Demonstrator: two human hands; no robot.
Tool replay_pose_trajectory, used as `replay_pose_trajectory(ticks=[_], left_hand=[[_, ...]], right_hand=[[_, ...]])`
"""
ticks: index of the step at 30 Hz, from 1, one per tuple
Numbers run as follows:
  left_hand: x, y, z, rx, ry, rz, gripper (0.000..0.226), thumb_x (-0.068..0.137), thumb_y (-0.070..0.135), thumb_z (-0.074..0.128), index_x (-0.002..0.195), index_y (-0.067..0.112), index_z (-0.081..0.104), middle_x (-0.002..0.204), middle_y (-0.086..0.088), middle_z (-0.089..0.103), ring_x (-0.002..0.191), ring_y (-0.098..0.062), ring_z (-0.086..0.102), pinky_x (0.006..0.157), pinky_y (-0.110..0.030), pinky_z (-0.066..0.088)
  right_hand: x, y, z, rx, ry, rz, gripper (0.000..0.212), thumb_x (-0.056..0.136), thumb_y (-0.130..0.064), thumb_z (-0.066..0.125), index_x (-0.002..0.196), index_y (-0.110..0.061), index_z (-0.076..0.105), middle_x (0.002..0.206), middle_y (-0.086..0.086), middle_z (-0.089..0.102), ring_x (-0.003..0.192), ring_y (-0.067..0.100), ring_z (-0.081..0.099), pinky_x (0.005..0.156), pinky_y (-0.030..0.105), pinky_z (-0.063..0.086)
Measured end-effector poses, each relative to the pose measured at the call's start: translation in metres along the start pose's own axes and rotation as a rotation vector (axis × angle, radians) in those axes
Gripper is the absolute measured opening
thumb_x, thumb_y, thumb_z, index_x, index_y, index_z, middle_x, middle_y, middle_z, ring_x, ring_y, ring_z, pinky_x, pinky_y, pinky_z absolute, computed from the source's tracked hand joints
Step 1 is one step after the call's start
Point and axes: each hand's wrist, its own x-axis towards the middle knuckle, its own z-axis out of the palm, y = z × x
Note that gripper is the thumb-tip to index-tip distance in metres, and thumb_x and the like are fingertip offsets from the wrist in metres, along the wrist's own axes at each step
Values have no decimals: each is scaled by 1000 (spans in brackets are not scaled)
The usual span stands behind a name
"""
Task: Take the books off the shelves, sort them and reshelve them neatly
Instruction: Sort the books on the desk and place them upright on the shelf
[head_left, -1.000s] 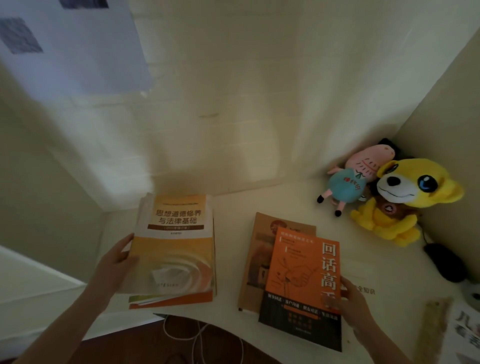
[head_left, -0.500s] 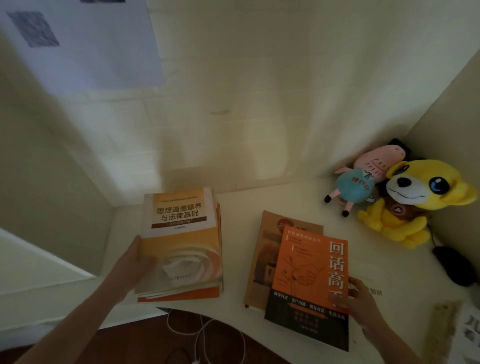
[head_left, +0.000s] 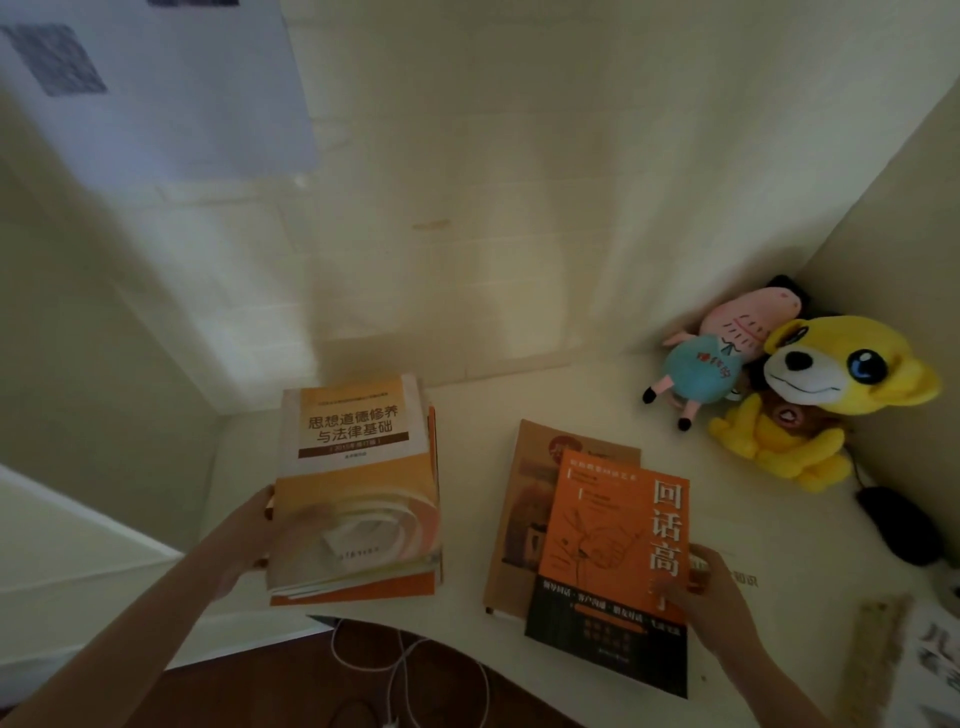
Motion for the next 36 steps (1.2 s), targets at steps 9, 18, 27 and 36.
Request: replay_pose_trajectory(ticks=[9,18,27,36], left_hand=[[7,-4,-4,-206,-77,-143,51,86,51,49,121,13,50,108,-12,62,98,-31,59,73,-42,48],[20,-11,-7,-289,-121,-116,75,69,70,54,129,26,49,120,-8,63,109,-32,60,98,-51,45],[18,-8,1,-220,-72,-113,60,75,66,47,118,24,50,109,-5,63,98,-26,59,94,-48,45],[23,-11,-1,-170,-77,-98,66,68,67,52,118,24,51,111,-5,64,102,-27,60,96,-49,43]], right_hand=[[-55,-137,77,174,-443,-292,68,86,-55,56,145,-32,31,145,-6,37,126,10,38,102,32,35],[-64,-183,180,276,-756,-7,95,84,-51,64,152,-25,2,148,3,38,130,23,44,101,33,39],[-54,-166,201,378,-760,38,70,83,-30,72,142,-17,34,124,0,60,100,15,64,79,27,56],[-66,-154,198,386,-714,24,54,88,-26,66,135,-20,41,96,-13,58,79,1,59,50,8,47]])
